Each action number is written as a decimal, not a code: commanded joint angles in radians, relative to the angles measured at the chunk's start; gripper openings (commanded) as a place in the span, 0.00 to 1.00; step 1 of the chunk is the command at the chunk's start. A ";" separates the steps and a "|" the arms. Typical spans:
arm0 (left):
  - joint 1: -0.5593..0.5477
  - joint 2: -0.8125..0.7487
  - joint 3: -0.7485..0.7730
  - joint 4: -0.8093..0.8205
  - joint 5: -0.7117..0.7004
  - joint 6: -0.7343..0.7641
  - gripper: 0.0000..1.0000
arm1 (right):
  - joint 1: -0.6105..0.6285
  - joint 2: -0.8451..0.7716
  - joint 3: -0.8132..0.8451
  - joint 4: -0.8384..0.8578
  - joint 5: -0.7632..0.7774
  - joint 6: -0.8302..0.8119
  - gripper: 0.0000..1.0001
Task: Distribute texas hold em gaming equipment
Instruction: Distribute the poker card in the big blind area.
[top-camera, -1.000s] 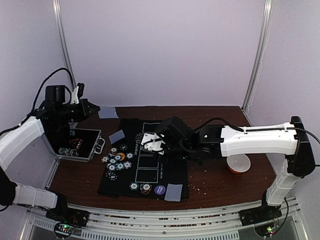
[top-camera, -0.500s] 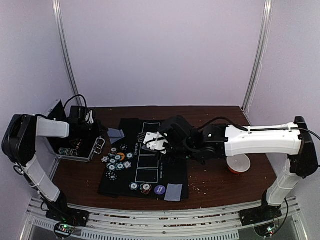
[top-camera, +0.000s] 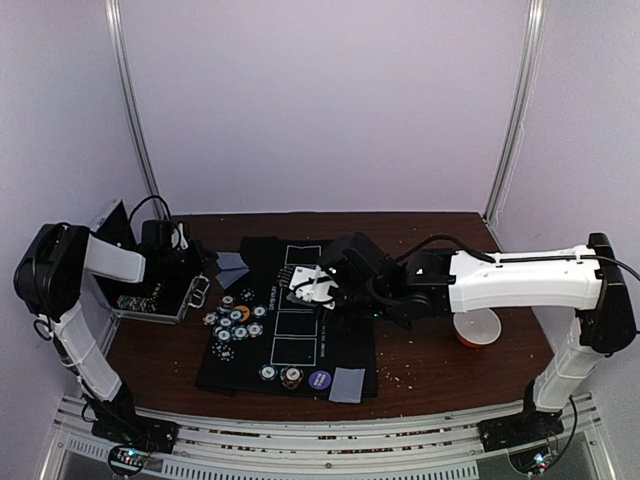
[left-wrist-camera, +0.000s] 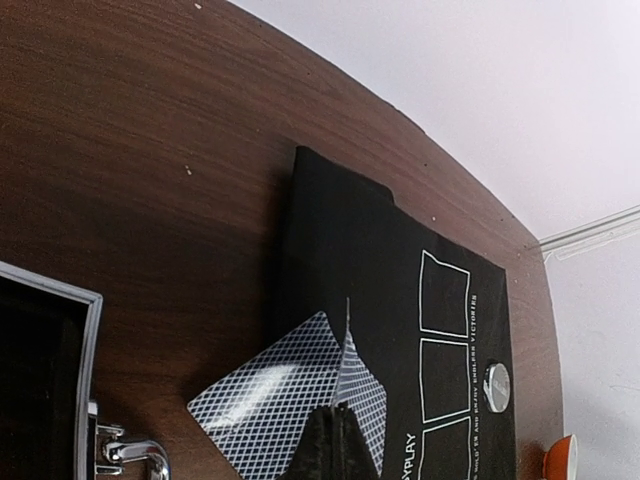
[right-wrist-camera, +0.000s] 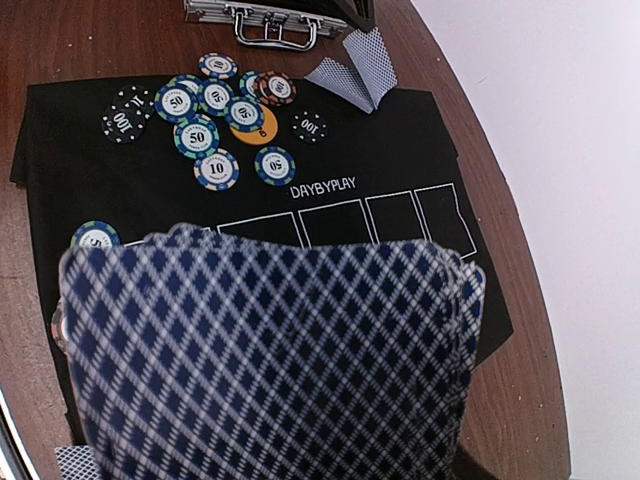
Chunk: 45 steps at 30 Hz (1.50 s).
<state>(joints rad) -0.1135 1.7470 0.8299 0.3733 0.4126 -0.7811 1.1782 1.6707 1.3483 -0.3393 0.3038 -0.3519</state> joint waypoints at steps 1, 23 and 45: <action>0.009 0.043 0.008 0.067 -0.005 -0.016 0.00 | -0.006 -0.009 -0.008 -0.017 -0.008 0.011 0.48; 0.009 0.007 0.077 -0.205 -0.133 0.090 0.41 | -0.010 0.011 0.017 -0.029 -0.029 0.010 0.48; -0.292 -0.570 0.070 -0.574 0.437 0.283 0.98 | -0.001 0.003 0.041 -0.016 0.003 -0.026 0.48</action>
<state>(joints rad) -0.3744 1.2430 0.9539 -0.1139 0.6434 -0.5110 1.1728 1.6730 1.3571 -0.3782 0.2794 -0.3672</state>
